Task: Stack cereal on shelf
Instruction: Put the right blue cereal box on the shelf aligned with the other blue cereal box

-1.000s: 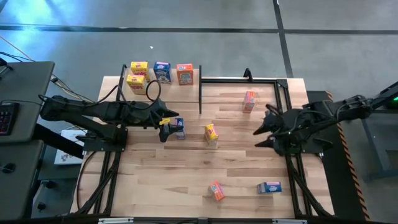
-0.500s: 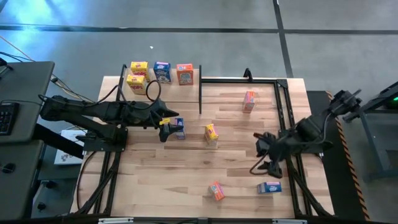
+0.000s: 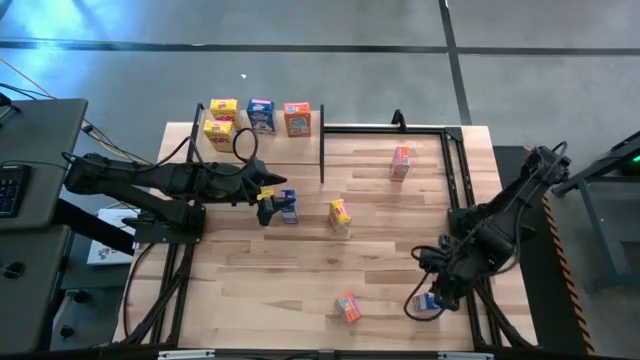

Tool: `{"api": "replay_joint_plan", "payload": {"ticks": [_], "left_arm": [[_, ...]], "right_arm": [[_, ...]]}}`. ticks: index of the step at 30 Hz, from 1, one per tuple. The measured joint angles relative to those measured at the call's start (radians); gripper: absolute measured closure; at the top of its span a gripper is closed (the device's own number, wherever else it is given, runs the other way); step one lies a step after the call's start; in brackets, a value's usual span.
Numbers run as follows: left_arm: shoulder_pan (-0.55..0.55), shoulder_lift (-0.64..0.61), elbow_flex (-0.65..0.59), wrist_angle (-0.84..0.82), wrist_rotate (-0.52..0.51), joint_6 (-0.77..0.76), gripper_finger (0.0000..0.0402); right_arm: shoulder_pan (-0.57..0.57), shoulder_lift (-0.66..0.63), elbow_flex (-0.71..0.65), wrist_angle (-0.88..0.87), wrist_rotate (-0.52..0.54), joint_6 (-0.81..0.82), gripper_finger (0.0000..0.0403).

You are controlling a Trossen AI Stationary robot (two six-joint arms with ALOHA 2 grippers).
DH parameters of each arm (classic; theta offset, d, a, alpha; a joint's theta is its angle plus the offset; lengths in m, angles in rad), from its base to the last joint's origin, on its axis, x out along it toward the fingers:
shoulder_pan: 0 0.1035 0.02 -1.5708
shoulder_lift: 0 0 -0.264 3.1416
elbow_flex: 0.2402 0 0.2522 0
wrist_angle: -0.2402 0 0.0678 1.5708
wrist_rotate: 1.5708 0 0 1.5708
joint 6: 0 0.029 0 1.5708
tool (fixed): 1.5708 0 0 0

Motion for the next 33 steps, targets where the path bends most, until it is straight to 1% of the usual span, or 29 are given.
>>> {"api": "replay_joint_plan", "payload": {"ticks": [10, 16, 24, 33], "left_arm": [[0.000, 0.000, 0.000, 0.000, 0.000, 0.000, 0.0066], [0.000, 0.000, 0.000, 0.000, -0.001, 0.000, 0.0066], [0.000, 0.000, 0.000, 0.001, -0.002, -0.003, 0.0066], [0.000, 0.000, 0.000, 0.001, -0.002, -0.003, 0.0066]], "right_arm": [[0.097, 0.062, 0.000, 0.005, -0.018, 0.133, 0.0155], [0.130, 0.109, 0.000, 0.037, -0.027, 0.135, 0.0155], [0.137, 0.176, 0.000, 0.055, -0.097, 0.133, 0.0155], [0.137, 0.198, 0.000, 0.060, -0.085, 0.134, 0.0155]]}}
